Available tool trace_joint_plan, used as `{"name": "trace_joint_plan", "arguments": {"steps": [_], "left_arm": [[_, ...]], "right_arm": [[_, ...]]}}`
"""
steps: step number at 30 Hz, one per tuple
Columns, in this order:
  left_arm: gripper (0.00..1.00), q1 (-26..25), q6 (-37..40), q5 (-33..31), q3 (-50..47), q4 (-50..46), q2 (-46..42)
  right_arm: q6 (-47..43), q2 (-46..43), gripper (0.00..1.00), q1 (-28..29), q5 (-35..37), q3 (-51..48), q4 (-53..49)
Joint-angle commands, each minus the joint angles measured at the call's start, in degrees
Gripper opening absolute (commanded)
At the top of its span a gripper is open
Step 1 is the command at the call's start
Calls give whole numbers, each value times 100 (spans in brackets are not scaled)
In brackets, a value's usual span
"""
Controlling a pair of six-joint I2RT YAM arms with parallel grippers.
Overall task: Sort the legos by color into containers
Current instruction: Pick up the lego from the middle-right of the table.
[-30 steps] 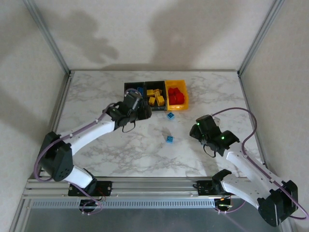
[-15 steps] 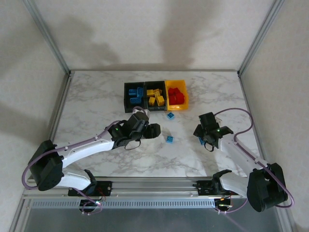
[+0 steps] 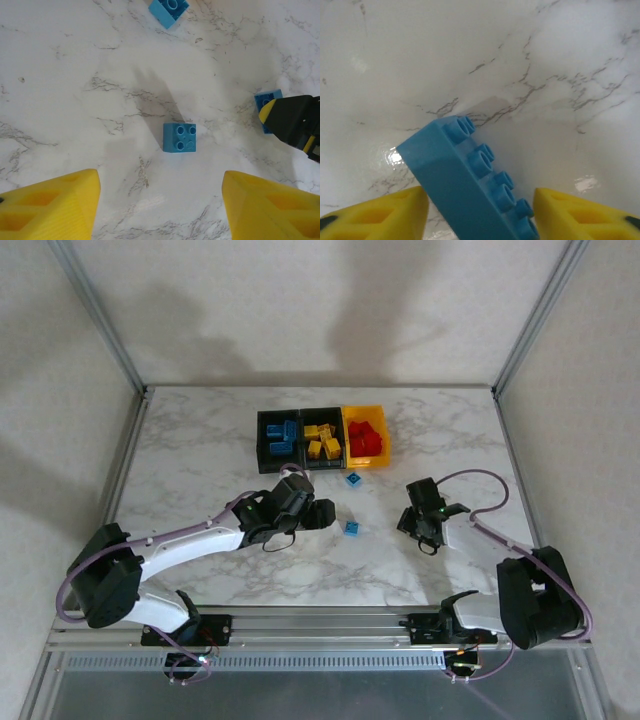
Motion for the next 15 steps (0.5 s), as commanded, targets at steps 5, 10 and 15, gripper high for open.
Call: {"name": "trace_joint_plan", "arguments": {"steps": [5, 10, 15], "left_arm": [[65, -43, -138, -250, -37, 47, -17], [65, 8, -199, -469, -68, -22, -116], [68, 228, -502, -818, -266, -165, -438]], "right_arm": [[-213, 162, 31, 12, -235, 93, 204], [-289, 163, 19, 231, -43, 248, 30], [-337, 170, 18, 623, 182, 673, -200]]}}
